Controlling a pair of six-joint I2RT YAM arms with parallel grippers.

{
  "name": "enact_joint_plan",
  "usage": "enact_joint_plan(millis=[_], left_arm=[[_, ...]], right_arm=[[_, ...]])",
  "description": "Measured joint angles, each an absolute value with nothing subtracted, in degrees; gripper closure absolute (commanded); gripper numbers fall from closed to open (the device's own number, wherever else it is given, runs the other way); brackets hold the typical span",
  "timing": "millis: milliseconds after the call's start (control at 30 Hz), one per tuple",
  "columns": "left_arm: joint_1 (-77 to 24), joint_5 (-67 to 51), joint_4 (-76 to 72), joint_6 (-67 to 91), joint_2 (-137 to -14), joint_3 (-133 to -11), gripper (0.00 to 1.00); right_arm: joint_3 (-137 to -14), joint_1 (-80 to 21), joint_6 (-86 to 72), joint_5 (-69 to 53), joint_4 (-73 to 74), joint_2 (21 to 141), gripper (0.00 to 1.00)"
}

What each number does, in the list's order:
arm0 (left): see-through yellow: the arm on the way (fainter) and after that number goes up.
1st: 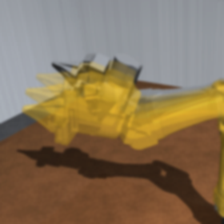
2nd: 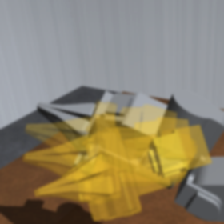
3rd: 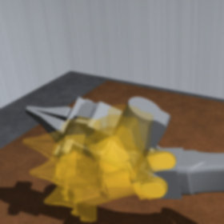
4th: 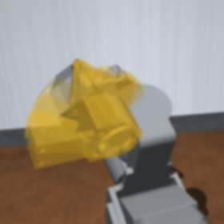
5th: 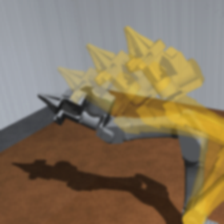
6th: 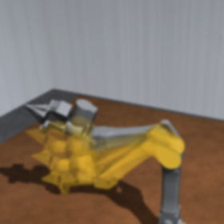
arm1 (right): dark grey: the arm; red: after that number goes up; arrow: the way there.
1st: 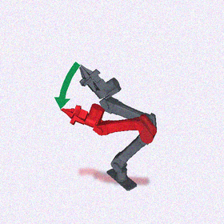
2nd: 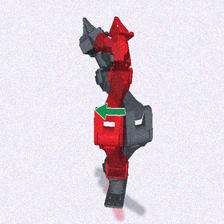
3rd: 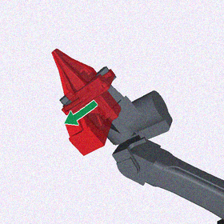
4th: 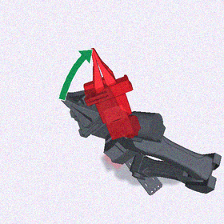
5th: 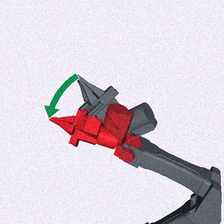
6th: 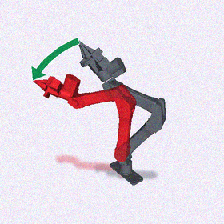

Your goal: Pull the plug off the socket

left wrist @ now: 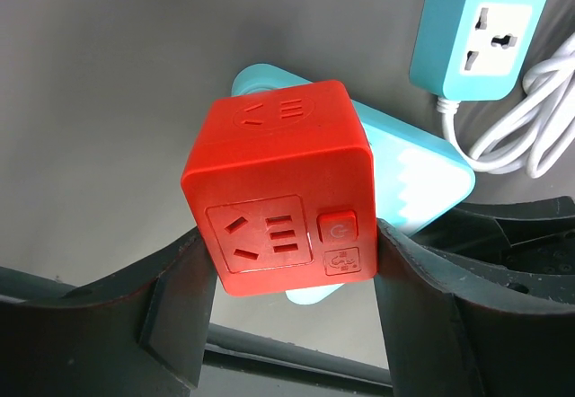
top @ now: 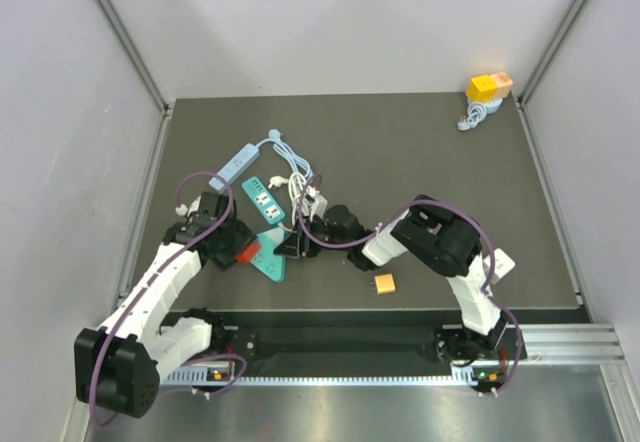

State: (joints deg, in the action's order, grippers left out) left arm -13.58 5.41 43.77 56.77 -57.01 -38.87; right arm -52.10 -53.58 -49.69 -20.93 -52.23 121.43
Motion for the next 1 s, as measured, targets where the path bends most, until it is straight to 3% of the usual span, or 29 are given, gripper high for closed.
enact_joint_plan(millis=[467,733,867,1000], left_arm=[[-12.5,4.6,44.2,54.8,-51.9,-40.5,1.00],[-12.5,2.0,44.5,53.0,-53.0,-41.7,1.00],[-12.5,0.5,43.8,52.6,-51.5,-40.4,1.00],[-12.6,-0.4,45.3,51.6,-49.9,-40.3,1.00]], right_arm=[[-58.6,-54.4,-46.6,-15.8,-39.0,118.5,1.00],[-56.0,-54.2,-46.7,-16.1,-43.8,118.5,1.00],[-52.9,-53.8,-46.6,-17.8,-49.2,118.5,0.74],[-51.4,-53.5,-46.1,-19.9,-53.1,118.5,0.58]])
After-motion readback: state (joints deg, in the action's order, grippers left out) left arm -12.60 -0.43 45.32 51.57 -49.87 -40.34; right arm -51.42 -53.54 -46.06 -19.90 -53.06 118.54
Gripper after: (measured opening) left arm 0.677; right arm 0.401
